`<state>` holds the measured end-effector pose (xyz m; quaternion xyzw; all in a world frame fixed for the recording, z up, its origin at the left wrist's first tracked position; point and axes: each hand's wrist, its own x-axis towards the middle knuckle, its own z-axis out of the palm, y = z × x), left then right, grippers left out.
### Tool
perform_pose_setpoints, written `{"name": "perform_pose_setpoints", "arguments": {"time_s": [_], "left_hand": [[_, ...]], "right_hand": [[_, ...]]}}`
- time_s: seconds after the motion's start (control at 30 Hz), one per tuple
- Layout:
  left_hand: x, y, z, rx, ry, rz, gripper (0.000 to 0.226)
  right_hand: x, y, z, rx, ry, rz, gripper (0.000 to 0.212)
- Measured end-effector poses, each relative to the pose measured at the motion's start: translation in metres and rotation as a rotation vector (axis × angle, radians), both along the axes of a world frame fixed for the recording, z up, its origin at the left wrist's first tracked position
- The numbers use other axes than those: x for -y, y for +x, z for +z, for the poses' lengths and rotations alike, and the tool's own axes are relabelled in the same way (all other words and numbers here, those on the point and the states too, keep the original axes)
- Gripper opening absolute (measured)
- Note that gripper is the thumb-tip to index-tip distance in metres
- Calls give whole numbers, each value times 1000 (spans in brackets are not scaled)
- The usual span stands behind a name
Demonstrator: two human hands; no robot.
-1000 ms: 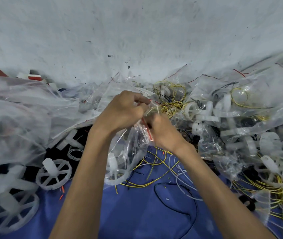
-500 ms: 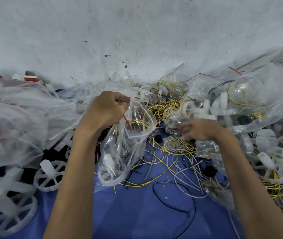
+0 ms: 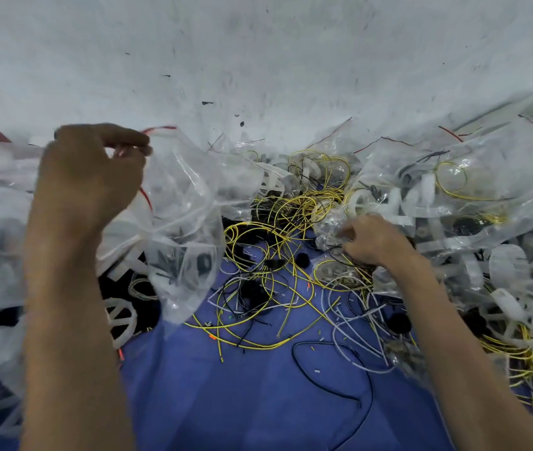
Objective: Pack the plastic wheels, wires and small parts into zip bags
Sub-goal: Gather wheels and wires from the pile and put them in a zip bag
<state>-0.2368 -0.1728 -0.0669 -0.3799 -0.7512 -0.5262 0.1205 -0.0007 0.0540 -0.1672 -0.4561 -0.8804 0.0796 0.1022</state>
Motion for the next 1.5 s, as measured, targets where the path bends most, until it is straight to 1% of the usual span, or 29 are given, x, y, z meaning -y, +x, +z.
{"name": "perform_pose_setpoints", "arguments": {"time_s": [0.07, 0.1, 0.17, 0.2, 0.3, 0.4, 0.47, 0.53, 0.57, 0.6, 0.63, 0.73, 0.77, 0.8, 0.87, 0.93, 0.97, 1.07, 1.1, 1.17, 1.27, 1.3, 1.33, 1.37, 1.47, 1.5], "left_hand": [[5, 2, 4, -13, 15, -4, 26], [5, 4, 4, -42, -10, 7, 27], [-1, 10, 2, -101, -121, 30, 24], [-7, 12, -1, -117, -191, 25, 24], [-22, 12, -16, -98, -394, -52, 28], [-29, 2, -28, -2, -483, -78, 30], [-27, -6, -33, 43, -473, -53, 29], [-24, -12, -36, 63, -456, -28, 30], [-23, -15, -37, 72, -444, -16, 30], [-22, -16, -38, 80, -434, -9, 30], [-22, -17, -38, 85, -428, -7, 30], [-23, -18, -39, 80, -441, -9, 30], [-23, -17, -40, 70, -449, -11, 31], [-24, -18, -40, 56, -456, -14, 31], [-25, -17, -41, 36, -467, -27, 31], [-24, -17, -42, 31, -480, -41, 32], [-23, -18, -42, 36, -488, -46, 32], [-21, -20, -40, 47, -474, -45, 31], [-20, -21, -40, 50, -463, -45, 31], [-21, -19, -39, 39, -450, -63, 30], [-27, -11, -36, 17, -435, -125, 28], [-31, -6, -35, 10, -429, -148, 28], [-35, -2, -34, 2, -428, -172, 27], [-39, 3, -34, -8, -433, -201, 27], [-53, 20, -35, -14, -471, -328, 26], [-56, 25, -36, -12, -484, -357, 26]], "right_hand": [[18, -15, 8, -162, -71, 197, 26], [29, -24, 8, -182, -124, 307, 25], [46, -46, -5, -131, -143, 468, 26], [52, -56, -16, -81, -127, 509, 28], [60, -73, -46, 93, -99, 492, 34], [55, -75, -49, 104, -89, 391, 21], [51, -74, -38, 213, -113, 386, 12], [45, -72, -20, 356, -276, 414, 7], [41, -73, -9, 399, -385, 421, 4], [36, -77, 1, 394, -452, 412, 4], [30, -84, 10, 333, -437, 395, 7], [6, -125, 15, 36, -148, 352, 18], [1, -139, 10, -21, -92, 323, 22], [-3, -152, 0, -47, -64, 282, 25], [-9, -170, -26, -27, -20, 191, 30], [-9, -176, -43, -43, 63, 121, 27], [-9, -176, -46, -89, 117, 113, 25], [-6, -161, -37, -357, 263, 202, 16], [-4, -152, -28, -483, 256, 224, 16], [2, -126, -5, -712, 115, 201, 22], [7, -83, 28, -1004, -323, 109, 15], [9, -68, 37, -1095, -462, 101, 16], [12, -55, 46, -1148, -560, 109, 17], [18, -44, 54, -1145, -600, 119, 18], [33, -21, 70, -1085, -639, 182, 26], [37, -17, 73, -1048, -618, 194, 29]]}}
